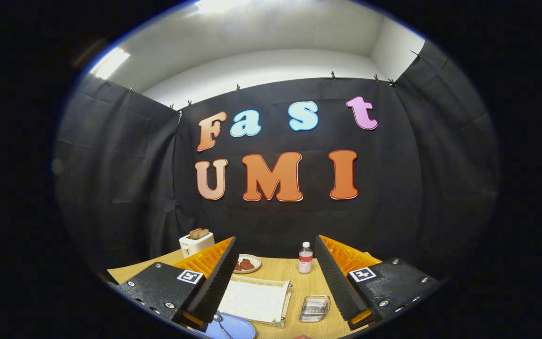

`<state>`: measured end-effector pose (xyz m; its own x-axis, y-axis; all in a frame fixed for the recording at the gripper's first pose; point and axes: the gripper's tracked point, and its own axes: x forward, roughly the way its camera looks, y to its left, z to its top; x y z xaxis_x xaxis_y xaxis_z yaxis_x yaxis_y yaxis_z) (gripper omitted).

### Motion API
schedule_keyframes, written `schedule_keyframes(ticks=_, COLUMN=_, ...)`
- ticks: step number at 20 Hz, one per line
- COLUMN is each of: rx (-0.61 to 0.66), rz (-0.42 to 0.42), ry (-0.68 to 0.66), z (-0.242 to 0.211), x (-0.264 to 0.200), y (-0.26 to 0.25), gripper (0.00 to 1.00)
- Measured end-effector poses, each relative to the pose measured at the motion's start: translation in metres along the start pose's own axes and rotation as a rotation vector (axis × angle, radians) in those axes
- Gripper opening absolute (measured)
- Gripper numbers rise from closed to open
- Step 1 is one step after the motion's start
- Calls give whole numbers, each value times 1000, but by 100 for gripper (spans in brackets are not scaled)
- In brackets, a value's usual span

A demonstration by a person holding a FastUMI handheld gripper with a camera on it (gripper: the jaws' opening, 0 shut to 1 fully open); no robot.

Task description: Take the plate from the dish rack, then take the spoon from the basket and place it into the plate.

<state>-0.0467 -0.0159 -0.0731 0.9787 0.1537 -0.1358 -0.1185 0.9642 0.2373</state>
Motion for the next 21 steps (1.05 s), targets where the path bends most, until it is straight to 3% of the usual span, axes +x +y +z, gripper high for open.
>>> schedule_keyframes(ticks=11, rx=8, rz=-118, ry=-39, z=-1, x=21, y=-4, gripper=97)
schedule_keyframes(ticks=21, rx=-77, rz=-87, ry=-46, z=6, x=30, y=36, gripper=97)
